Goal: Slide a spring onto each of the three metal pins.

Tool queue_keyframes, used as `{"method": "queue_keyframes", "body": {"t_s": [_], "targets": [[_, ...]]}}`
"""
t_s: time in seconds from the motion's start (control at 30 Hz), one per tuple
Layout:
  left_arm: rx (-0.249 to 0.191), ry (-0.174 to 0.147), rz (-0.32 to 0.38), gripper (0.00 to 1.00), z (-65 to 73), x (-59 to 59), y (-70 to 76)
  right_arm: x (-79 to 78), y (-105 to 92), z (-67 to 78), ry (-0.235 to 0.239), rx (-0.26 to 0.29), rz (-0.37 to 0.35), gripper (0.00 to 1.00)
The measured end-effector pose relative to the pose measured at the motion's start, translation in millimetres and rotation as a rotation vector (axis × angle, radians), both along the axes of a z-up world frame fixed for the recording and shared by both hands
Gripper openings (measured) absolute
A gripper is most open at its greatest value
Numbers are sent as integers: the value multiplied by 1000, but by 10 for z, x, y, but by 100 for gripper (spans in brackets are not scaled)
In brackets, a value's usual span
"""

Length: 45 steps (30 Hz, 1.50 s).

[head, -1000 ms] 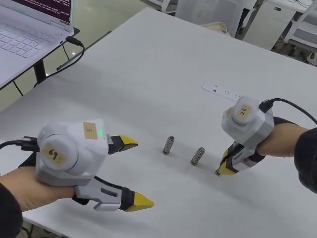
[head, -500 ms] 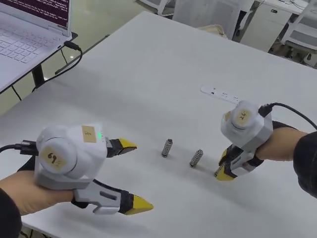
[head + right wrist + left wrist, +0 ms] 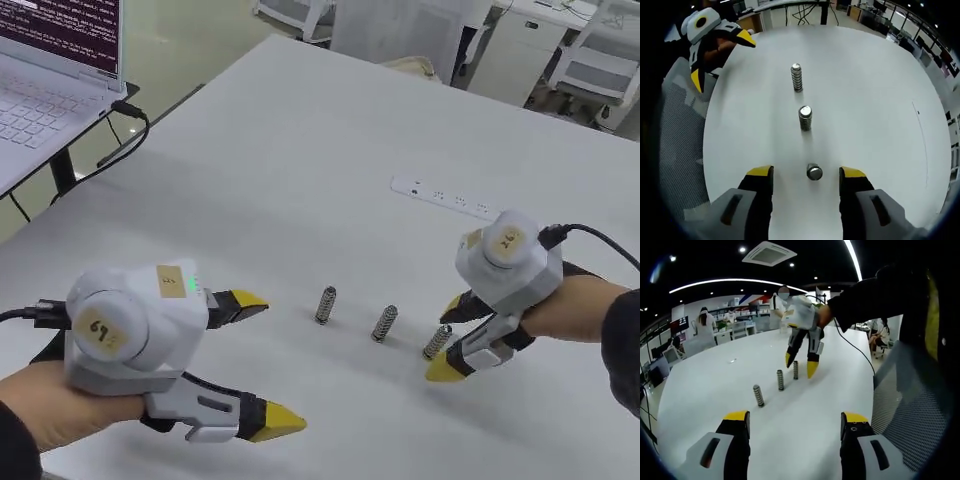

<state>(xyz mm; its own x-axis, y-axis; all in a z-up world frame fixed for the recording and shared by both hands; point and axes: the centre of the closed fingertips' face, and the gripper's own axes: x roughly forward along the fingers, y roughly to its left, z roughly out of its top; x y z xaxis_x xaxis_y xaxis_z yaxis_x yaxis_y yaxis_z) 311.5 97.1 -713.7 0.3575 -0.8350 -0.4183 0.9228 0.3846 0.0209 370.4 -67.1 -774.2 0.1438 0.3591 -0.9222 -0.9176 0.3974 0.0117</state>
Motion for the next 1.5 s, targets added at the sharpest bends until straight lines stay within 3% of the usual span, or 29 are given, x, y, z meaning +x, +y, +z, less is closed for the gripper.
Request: {"method": "queue_keyframes", "body": {"t_s": [0.2, 0.43, 0.67, 0.8, 1.07, 1.5], "targets": [[2, 8, 7, 71, -3, 18, -8, -60, -15, 0, -42, 80, -67, 60], [6, 16, 11, 73, -14, 26, -25, -95, 42, 170, -161, 217, -150, 70], [3, 18, 15, 73, 18, 49, -55, -200, -30, 261, -206, 257, -200, 72], [-4, 22, 24, 74, 19, 58, -53, -230, -29, 341, -229, 314, -248, 73], [-38, 34, 51, 73, 70, 47, -39, -441, -27, 500, -283, 369, -273, 73], [-51, 29, 65, 73, 126, 14, -24, -760, -128, 726, -367, 443, -357, 73]]}}
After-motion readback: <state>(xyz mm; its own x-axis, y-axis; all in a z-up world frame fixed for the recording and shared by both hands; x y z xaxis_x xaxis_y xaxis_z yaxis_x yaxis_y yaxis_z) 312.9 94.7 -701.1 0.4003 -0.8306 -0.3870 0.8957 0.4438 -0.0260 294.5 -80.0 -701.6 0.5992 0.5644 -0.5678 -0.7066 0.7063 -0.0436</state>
